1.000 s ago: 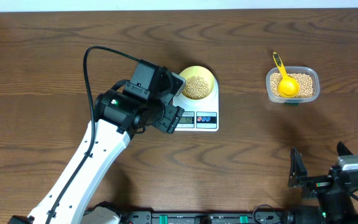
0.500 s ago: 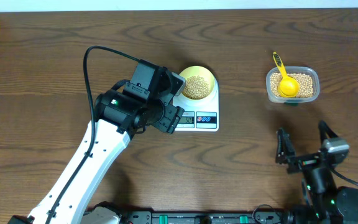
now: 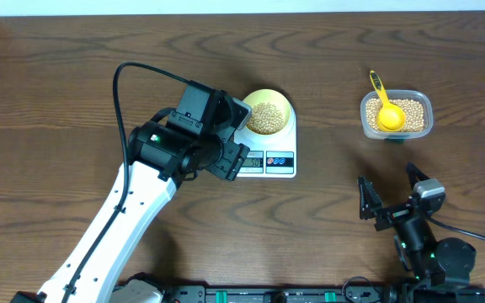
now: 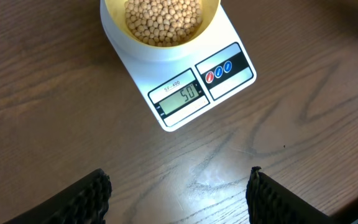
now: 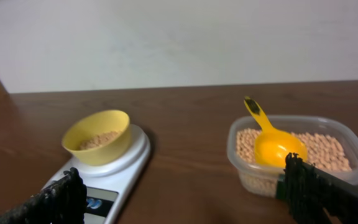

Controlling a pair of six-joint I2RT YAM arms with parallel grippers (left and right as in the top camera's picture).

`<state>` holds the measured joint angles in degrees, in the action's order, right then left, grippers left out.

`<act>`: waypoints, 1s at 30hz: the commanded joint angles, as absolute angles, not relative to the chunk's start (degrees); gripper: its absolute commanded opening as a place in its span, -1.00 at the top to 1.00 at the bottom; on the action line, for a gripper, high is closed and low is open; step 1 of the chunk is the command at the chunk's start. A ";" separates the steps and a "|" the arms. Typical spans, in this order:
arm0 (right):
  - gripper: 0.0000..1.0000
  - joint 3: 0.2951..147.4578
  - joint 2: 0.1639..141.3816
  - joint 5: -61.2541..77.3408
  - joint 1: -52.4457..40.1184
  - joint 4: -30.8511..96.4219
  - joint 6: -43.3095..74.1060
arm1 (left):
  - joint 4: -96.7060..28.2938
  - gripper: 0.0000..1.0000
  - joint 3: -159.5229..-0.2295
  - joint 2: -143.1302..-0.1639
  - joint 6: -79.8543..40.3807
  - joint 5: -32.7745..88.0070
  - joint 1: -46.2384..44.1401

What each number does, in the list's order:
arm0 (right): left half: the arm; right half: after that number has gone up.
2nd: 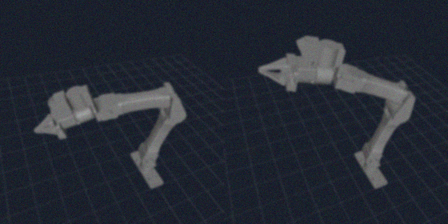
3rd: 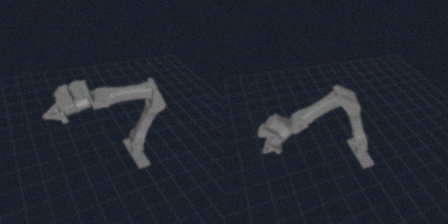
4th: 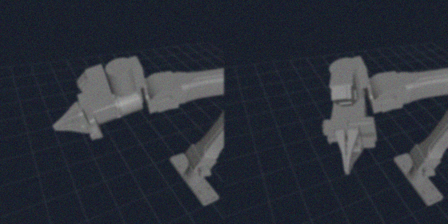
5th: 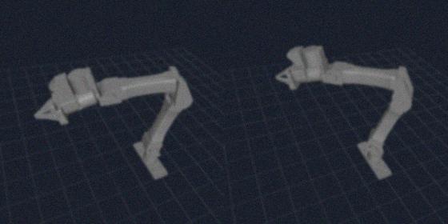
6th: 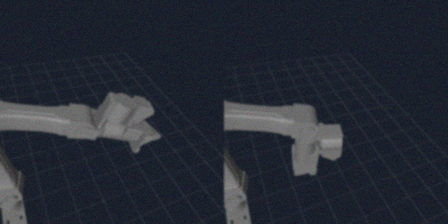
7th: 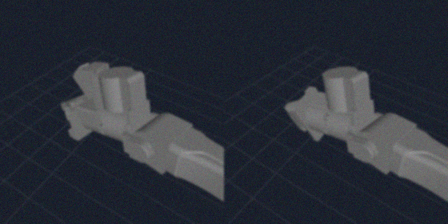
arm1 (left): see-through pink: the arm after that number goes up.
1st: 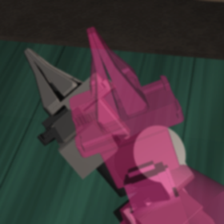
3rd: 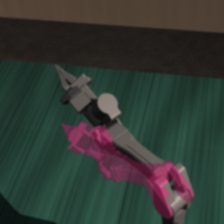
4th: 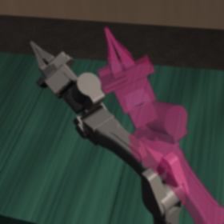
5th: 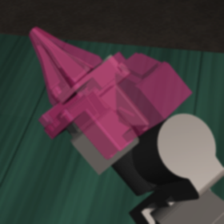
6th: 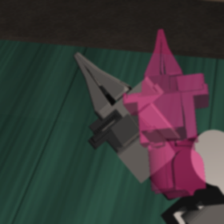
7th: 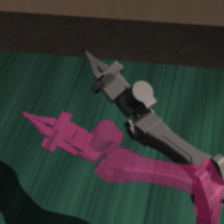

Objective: Scoop item into bowl and weigh 50g on scale

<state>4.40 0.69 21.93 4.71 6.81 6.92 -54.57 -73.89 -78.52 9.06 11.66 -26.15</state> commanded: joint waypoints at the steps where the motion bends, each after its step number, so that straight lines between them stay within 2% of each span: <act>1: -0.99 2.66 0.32 19.88 4.93 6.35 4.08 | -54.57 -0.45 -73.82 -77.45 9.61 11.29 -26.22; 10: -0.98 1.26 0.38 19.59 4.89 4.93 -3.49 | -54.57 -0.45 -73.82 -77.45 9.61 11.29 -26.22; 30: -0.99 1.28 0.62 19.62 4.89 4.91 -3.51 | -54.57 -0.45 -73.82 -77.45 9.61 11.29 -26.22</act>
<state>1.74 0.69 19.90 4.71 5.06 -2.61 -54.57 -73.89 -78.52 9.06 11.66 -26.15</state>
